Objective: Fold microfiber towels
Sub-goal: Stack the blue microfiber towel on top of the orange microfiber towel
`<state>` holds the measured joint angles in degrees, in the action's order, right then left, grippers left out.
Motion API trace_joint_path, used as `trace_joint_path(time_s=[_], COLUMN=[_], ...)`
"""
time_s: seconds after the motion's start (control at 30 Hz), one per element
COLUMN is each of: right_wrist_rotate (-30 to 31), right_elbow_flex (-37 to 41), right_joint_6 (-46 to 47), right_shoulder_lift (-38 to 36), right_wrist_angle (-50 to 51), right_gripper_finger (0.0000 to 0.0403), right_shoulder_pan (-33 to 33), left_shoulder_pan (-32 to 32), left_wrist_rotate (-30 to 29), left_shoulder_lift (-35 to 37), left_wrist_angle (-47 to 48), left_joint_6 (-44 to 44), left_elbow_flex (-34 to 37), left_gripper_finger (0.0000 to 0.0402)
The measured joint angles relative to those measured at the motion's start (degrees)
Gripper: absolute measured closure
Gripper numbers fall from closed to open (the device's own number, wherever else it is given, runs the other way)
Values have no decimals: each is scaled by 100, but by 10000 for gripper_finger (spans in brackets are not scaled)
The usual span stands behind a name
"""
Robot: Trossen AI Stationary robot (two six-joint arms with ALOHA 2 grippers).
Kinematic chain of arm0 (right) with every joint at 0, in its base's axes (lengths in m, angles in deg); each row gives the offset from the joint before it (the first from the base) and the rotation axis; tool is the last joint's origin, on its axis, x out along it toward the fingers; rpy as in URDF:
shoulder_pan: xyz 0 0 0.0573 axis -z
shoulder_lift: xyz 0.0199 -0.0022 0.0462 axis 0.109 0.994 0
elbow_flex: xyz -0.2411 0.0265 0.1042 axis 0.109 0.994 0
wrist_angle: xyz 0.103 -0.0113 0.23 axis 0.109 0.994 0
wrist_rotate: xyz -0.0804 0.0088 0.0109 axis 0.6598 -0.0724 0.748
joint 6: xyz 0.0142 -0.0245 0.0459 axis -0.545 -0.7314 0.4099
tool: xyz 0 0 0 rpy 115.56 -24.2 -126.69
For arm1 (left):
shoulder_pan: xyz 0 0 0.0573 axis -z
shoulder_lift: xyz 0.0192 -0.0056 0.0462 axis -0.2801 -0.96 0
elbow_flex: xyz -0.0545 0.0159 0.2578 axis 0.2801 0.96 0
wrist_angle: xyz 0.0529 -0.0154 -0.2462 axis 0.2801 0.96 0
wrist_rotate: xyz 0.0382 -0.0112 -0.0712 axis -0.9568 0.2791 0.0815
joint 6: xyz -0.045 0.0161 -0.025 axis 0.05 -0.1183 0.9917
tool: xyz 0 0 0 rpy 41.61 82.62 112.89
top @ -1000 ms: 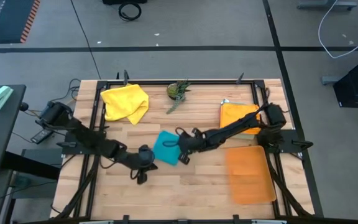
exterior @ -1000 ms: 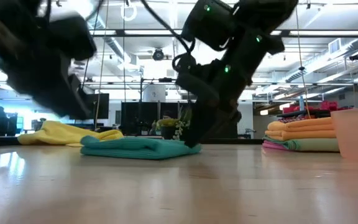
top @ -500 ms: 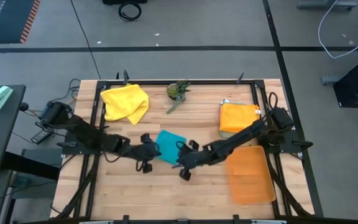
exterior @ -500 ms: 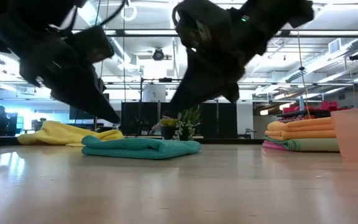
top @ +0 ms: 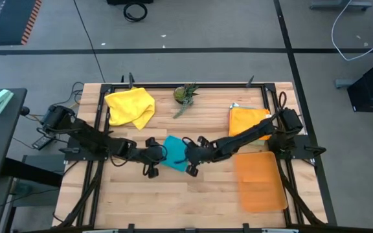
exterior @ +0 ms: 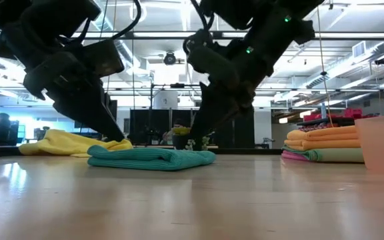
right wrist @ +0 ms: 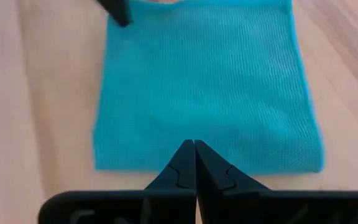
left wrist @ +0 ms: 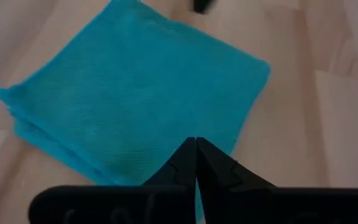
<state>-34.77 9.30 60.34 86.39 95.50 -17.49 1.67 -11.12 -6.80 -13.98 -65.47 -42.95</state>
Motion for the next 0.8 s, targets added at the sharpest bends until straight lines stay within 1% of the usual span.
trace_joint_path(time_s=[0.1, 0.2, 0.37, 0.4, 0.47, 0.57, 0.67, 0.73, 0.8], right_wrist_rotate=[34, -66, -365, -425, -437, -336, -259, -365, -683], right_elbow_flex=[4, 35, 62, 84, 202, 358, 507, 497, 362], right_joint_6=[-183, -304, -380, -348, -267, 101, 617, 1010, 1216], right_shoulder_lift=[42, 66, 74, 137, 225, 307, 281, 223, 253], right_wrist_angle=[-38, 55, -17, -55, -27, -211, -170, -165, -225], right_gripper_finger=[403, 403, 403, 403, 403, 403, 403, 403, 403], right_shoulder_pan=[324, 643, 792, 802, 786, 630, 290, -66, -428], left_shoulder_pan=[106, 260, 268, 229, 138, 0, -170, -309, -502], left_wrist_rotate=[185, 212, 188, 188, 176, 188, 281, 302, 264], left_shoulder_lift=[0, -48, -439, -543, -718, -869, -906, -890, -840], left_wrist_angle=[-88, -138, -111, -51, -229, -362, -329, -330, -295], left_joint_6=[106, 153, 255, 258, 252, 73, -169, -387, -615], left_elbow_flex=[0, -2, -11, -4, -8, -20, -26, -24, -24], left_gripper_finger=[388, 395, 387, 388, 394, 395, 388, 389, 395])
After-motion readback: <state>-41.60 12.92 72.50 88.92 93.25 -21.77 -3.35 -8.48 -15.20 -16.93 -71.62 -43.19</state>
